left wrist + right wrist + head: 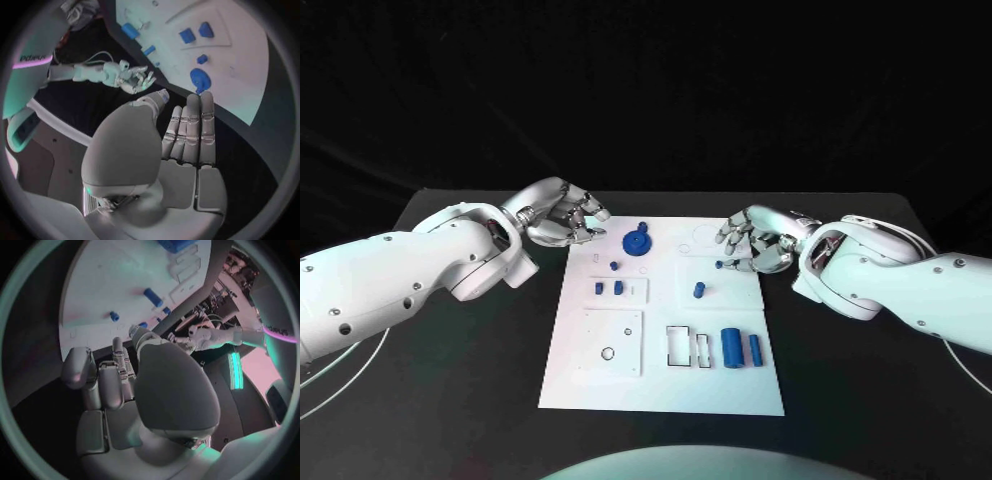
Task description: Assemble the parts on the task board
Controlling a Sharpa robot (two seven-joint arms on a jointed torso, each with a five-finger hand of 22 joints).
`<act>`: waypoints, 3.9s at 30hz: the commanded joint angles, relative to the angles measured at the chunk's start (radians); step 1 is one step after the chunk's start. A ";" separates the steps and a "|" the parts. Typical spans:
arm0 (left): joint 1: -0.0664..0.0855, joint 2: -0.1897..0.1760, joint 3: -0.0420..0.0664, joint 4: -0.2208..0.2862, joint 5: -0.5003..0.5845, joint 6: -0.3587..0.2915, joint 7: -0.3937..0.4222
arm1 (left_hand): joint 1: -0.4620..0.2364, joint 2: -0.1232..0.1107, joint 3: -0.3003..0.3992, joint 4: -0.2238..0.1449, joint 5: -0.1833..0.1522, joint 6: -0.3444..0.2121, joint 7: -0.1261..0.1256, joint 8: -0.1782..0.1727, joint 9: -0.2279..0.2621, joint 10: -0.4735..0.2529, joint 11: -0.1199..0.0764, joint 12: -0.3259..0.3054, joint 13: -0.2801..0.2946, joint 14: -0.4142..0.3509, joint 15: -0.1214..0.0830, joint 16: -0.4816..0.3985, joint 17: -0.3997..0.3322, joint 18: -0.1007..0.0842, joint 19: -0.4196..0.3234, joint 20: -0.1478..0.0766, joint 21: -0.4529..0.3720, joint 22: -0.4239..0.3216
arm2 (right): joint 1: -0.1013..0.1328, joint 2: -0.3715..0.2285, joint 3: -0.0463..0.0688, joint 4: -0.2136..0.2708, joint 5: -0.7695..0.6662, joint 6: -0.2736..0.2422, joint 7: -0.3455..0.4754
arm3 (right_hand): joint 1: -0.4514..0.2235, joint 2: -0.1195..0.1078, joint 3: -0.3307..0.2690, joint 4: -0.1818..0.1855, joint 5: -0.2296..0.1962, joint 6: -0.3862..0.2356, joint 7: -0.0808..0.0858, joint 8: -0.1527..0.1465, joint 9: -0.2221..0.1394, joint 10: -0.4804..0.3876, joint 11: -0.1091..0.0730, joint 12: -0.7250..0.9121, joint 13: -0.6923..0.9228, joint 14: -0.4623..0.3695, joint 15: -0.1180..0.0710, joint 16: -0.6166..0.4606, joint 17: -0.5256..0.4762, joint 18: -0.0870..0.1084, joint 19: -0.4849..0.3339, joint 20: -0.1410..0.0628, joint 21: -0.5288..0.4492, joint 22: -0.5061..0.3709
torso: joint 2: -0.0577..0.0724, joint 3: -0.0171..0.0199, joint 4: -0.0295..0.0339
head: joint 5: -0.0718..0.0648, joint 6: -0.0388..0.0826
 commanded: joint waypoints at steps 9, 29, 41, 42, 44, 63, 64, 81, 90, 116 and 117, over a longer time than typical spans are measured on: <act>0.000 -0.051 0.002 0.025 0.669 0.017 0.186 | 0.010 0.018 0.039 -0.003 0.008 0.007 0.008 -0.010 -0.002 0.058 0.001 0.043 0.006 -0.003 -0.003 -0.024 -0.008 0.015 0.006 -0.001 -0.021 -0.015 | -0.024 0.010 0.000 0.012 -0.325 0.064 -0.109 | -0.019 -0.014 0.006 0.010 0.011 0.067 0.011 -0.014 -0.006 0.027 0.000 -0.015 -0.025 0.024 -0.003 0.004 0.003 -0.003 0.026 -0.002 0.042 0.030 | 0.002 -0.0007 0.0013 | -0.008 0.004; 0.000 -0.070 0.002 0.019 0.729 0.015 0.198 | 0.006 0.020 0.046 -0.003 0.008 0.013 0.008 -0.007 -0.001 0.064 0.000 0.047 0.005 -0.002 -0.004 -0.024 -0.008 0.015 0.008 -0.003 -0.021 -0.016 | -0.038 0.051 0.000 0.001 -0.359 0.045 -0.147 | -0.006 0.021 0.119 0.004 -0.052 0.136 -0.003 -0.004 -0.003 0.078 -0.013 -0.041 -0.075 0.029 -0.012 0.014 0.016 -0.009 0.046 -0.007 0.079 0.058 | 0.003 0.0013 0.0015 | -0.008 -0.004; 0.000 -0.073 0.002 0.018 0.730 0.016 0.189 | 0.003 0.020 0.048 -0.003 0.008 0.012 0.008 -0.008 -0.001 0.064 0.000 0.047 0.005 -0.002 -0.004 -0.025 -0.008 0.014 0.009 -0.003 -0.022 -0.016 | -0.051 0.080 0.000 -0.020 -0.390 0.051 -0.168 | -0.024 0.034 0.190 -0.016 -0.080 0.180 -0.016 0.013 0.006 0.090 -0.016 -0.074 -0.103 0.026 -0.018 0.007 0.005 -0.006 0.038 -0.013 0.062 0.054 | 0.002 0.0000 0.0025 | -0.010 -0.008; 0.000 -0.073 0.002 0.018 0.730 0.017 0.188 | 0.003 0.019 0.049 -0.003 0.008 0.011 0.009 -0.009 -0.001 0.063 0.001 0.047 0.004 -0.003 -0.004 -0.025 -0.008 0.014 0.008 -0.003 -0.022 -0.016 | -0.052 0.081 0.000 -0.021 -0.394 0.054 -0.171 | -0.029 0.033 0.194 -0.018 -0.082 0.183 -0.017 0.015 0.007 0.089 -0.016 -0.078 -0.107 0.025 -0.017 0.003 0.000 -0.005 0.034 -0.013 0.055 0.051 | 0.002 0.0002 0.0025 | -0.009 -0.008; 0.000 -0.074 0.002 0.019 0.730 0.017 0.186 | 0.002 0.018 0.049 -0.003 0.008 0.010 0.009 -0.009 -0.002 0.063 0.001 0.046 0.004 -0.004 -0.004 -0.026 -0.008 0.014 0.008 -0.003 -0.023 -0.017 | -0.054 0.083 0.000 -0.022 -0.401 0.059 -0.177 | -0.037 0.029 0.201 -0.022 -0.087 0.187 -0.017 0.017 0.009 0.085 -0.014 -0.088 -0.114 0.022 -0.017 -0.002 -0.009 -0.003 0.028 -0.012 0.042 0.045 | 0.002 -0.0001 0.0011 | -0.007 -0.008; 0.000 -0.080 0.002 0.021 0.719 0.026 0.170 | -0.004 0.011 0.057 -0.008 0.007 0.002 0.013 -0.015 -0.003 0.054 0.004 0.044 0.001 -0.015 0.000 -0.034 -0.010 0.013 0.001 -0.001 -0.031 -0.021 | -0.069 0.089 0.000 -0.008 -0.458 0.085 -0.218 | -0.065 0.020 0.231 -0.053 -0.082 0.211 -0.019 0.035 0.020 0.079 -0.011 -0.116 -0.142 0.014 -0.013 -0.025 -0.043 0.001 0.020 -0.008 0.019 0.036 | 0.002 -0.0005 0.0008 | -0.007 -0.010; 0.000 -0.080 0.002 0.021 0.718 0.027 0.169 | -0.004 0.011 0.057 -0.008 0.007 0.002 0.013 -0.015 -0.003 0.054 0.004 0.044 0.001 -0.015 0.000 -0.034 -0.010 0.013 0.001 -0.001 -0.031 -0.021 | -0.070 0.089 0.000 -0.006 -0.461 0.087 -0.223 | -0.063 0.023 0.238 -0.061 -0.075 0.215 -0.020 0.039 0.022 0.089 -0.013 -0.113 -0.142 0.015 -0.016 -0.024 -0.042 -0.002 0.027 -0.010 0.032 0.043 | 0.002 -0.0004 0.0009 | -0.008 -0.010; 0.000 -0.080 0.001 0.023 0.695 0.037 0.159 | 0.000 0.010 0.065 -0.018 0.008 -0.001 0.015 -0.018 -0.004 0.050 0.006 0.044 0.000 -0.021 0.001 -0.040 -0.012 0.013 -0.002 0.000 -0.034 -0.022 | -0.078 0.087 0.000 0.007 -0.498 0.010 -0.262 | -0.055 0.048 0.373 -0.231 -0.057 0.208 -0.020 0.038 0.031 0.205 -0.035 -0.069 -0.131 0.018 -0.037 -0.032 -0.054 -0.019 0.069 -0.032 0.129 0.106 | 0.001 -0.0003 0.0009 | -0.013 -0.011; 0.000 -0.081 0.001 0.024 0.693 0.040 0.157 | 0.001 0.010 0.066 -0.019 0.008 -0.001 0.015 -0.018 -0.004 0.049 0.006 0.044 0.000 -0.021 0.001 -0.041 -0.012 0.013 -0.002 0.000 -0.034 -0.022 | -0.079 0.086 0.000 0.014 -0.508 -0.053 -0.259 | -0.065 0.052 0.402 -0.259 -0.055 0.211 -0.022 0.032 0.029 0.208 -0.037 -0.053 -0.120 0.019 -0.040 -0.034 -0.058 -0.022 0.074 -0.036 0.144 0.117 | 0.001 -0.0003 0.0011 | -0.012 -0.011; 0.000 -0.080 0.001 0.020 0.693 0.047 0.151 | -0.001 0.007 0.067 -0.022 0.007 -0.003 0.016 -0.019 -0.004 0.047 0.007 0.044 -0.001 -0.023 0.002 -0.043 -0.013 0.013 -0.003 0.000 -0.035 -0.023 | -0.069 0.049 0.006 0.058 -0.483 -0.116 -0.263 | -0.087 0.046 0.410 -0.273 -0.057 0.223 -0.025 0.032 0.029 0.213 -0.041 -0.037 -0.109 0.021 -0.042 -0.032 -0.055 -0.024 0.078 -0.038 0.156 0.125 | 0.001 -0.0001 0.0006 | -0.013 -0.008; 0.000 -0.080 0.001 0.020 0.693 0.047 0.151 | -0.001 0.007 0.067 -0.022 0.007 -0.003 0.016 -0.019 -0.004 0.047 0.007 0.044 -0.001 -0.023 0.002 -0.043 -0.013 0.013 -0.003 0.000 -0.035 -0.023 | -0.067 0.045 0.007 0.063 -0.481 -0.115 -0.263 | -0.089 0.046 0.410 -0.273 -0.057 0.224 -0.025 0.032 0.029 0.213 -0.041 -0.036 -0.108 0.021 -0.042 -0.032 -0.056 -0.024 0.078 -0.038 0.156 0.126 | 0.001 -0.0004 0.0005 | -0.013 -0.008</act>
